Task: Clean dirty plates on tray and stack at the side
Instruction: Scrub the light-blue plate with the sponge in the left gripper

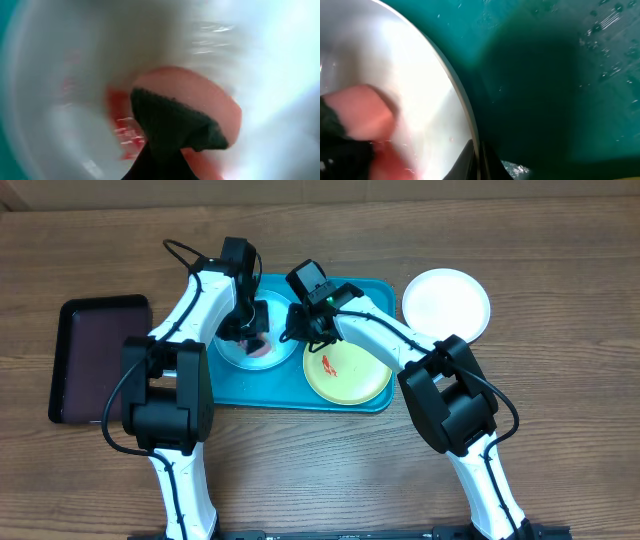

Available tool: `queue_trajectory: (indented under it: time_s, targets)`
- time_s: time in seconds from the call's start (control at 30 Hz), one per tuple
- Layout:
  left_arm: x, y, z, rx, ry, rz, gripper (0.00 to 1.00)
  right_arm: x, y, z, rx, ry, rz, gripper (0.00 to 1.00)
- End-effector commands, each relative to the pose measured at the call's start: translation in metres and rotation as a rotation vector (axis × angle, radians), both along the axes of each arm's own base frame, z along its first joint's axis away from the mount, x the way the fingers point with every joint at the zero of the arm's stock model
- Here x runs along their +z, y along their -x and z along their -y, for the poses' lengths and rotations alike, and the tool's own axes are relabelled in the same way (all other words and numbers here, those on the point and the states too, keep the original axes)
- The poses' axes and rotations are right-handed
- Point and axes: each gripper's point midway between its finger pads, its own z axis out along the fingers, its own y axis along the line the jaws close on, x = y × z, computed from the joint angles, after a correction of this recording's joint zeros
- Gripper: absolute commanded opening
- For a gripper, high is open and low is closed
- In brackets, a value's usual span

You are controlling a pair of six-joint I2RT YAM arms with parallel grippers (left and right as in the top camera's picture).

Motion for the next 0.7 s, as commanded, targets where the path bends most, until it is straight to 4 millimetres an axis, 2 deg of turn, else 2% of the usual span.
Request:
queue_trajectory:
  time_s: [0.0, 0.1, 0.3, 0.37, 0.43, 0.5, 0.57, 0.67]
  targets:
    - [0.002, 0.006, -0.062, 0.014, -0.321, -0.027, 0.04, -0.043, 0.022, 0.017, 0.001, 0.09, -0.091, 0.04]
    - [0.007, 0.006, -0.073, 0.013, -0.39, -0.027, 0.04, -0.043, 0.021, 0.018, -0.001, 0.094, -0.086, 0.04]
    - [0.01, -0.002, -0.062, 0.017, -0.333, -0.002, 0.04, -0.043, 0.02, 0.018, -0.001, 0.093, -0.084, 0.04]
    - [0.007, -0.006, -0.047, 0.023, -0.244, 0.011, 0.04, -0.043, 0.02, 0.017, -0.001, 0.092, -0.082, 0.04]
    - [0.002, -0.011, -0.021, 0.032, -0.088, 0.025, 0.04, -0.042, 0.018, 0.016, -0.001, 0.088, -0.077, 0.04]
    - [0.002, -0.018, 0.014, 0.023, 0.111, 0.047, 0.04, -0.042, 0.017, 0.016, -0.001, 0.084, -0.072, 0.04]
    - [0.004, -0.03, 0.035, 0.088, 0.231, 0.086, 0.04, -0.042, 0.017, 0.015, -0.001, 0.083, -0.071, 0.04]
    - [0.005, -0.037, 0.038, 0.114, 0.238, 0.113, 0.04, -0.042, 0.017, 0.015, -0.001, 0.083, -0.071, 0.04]
